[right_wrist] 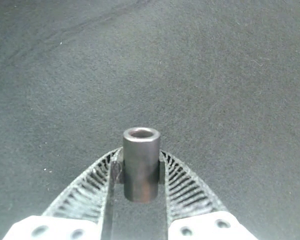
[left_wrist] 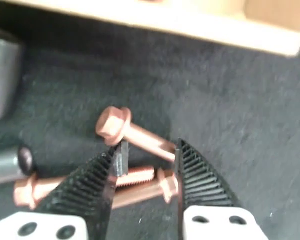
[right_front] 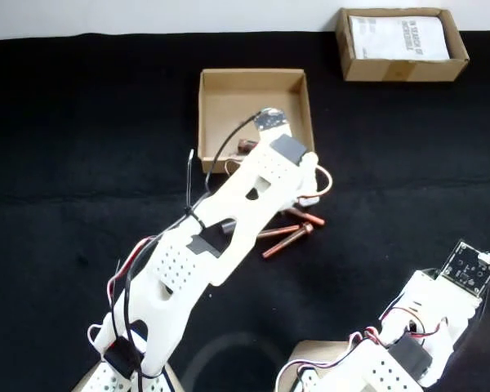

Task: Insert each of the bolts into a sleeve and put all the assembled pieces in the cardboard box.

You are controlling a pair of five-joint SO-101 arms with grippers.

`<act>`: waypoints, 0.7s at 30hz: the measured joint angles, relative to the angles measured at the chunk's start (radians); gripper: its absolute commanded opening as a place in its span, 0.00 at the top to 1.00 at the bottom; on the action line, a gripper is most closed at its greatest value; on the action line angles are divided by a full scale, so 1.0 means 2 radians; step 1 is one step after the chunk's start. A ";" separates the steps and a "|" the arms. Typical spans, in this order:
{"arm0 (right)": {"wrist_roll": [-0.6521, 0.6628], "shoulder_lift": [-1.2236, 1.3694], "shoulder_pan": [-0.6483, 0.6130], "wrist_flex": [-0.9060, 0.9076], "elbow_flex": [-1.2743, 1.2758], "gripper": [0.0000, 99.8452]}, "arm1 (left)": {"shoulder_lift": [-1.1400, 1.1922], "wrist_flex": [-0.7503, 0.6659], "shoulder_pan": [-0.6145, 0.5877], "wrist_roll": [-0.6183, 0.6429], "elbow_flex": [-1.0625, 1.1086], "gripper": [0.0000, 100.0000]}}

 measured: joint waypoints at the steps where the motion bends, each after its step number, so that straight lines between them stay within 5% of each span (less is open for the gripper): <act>1: 0.001 0.000 0.000 0.000 0.000 0.99 | 0.002 -0.007 0.000 0.000 -0.002 0.84; 13: 0.002 -0.002 0.000 0.000 0.000 0.99 | 0.027 -0.024 -0.028 -0.002 -0.036 0.84; 17: 0.002 -0.002 0.000 0.000 0.000 0.99 | 0.027 -0.024 -0.028 -0.002 -0.037 1.00; 21: 0.002 -0.002 0.000 0.000 0.000 0.99 | 0.016 -0.028 -0.028 -0.006 -0.041 0.99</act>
